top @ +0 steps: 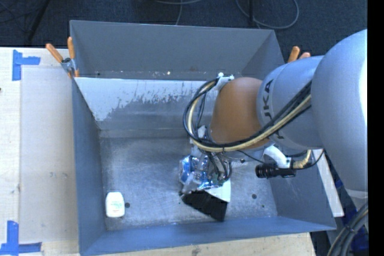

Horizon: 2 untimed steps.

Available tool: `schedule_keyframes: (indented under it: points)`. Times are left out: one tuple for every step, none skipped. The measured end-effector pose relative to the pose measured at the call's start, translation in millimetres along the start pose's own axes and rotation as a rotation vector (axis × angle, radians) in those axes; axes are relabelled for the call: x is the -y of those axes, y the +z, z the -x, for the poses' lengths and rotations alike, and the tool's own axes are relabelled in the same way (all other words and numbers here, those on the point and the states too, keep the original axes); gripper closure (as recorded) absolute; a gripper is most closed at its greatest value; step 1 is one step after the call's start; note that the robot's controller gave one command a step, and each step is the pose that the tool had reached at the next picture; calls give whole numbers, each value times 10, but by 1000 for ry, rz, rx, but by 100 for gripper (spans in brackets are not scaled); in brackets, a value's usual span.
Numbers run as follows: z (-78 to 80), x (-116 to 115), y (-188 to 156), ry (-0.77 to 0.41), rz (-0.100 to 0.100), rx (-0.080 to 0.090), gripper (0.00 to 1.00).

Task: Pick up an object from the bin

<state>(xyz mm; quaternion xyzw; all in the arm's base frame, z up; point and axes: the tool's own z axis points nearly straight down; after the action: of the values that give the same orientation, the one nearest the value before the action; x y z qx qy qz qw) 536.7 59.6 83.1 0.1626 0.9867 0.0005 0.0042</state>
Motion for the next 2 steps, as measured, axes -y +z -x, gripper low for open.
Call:
schedule_keyframes:
  points:
    - [15, -42, 53, 14, 5, 7, 0]
    - [17, -41, 52, 15, 5, 7, 0]
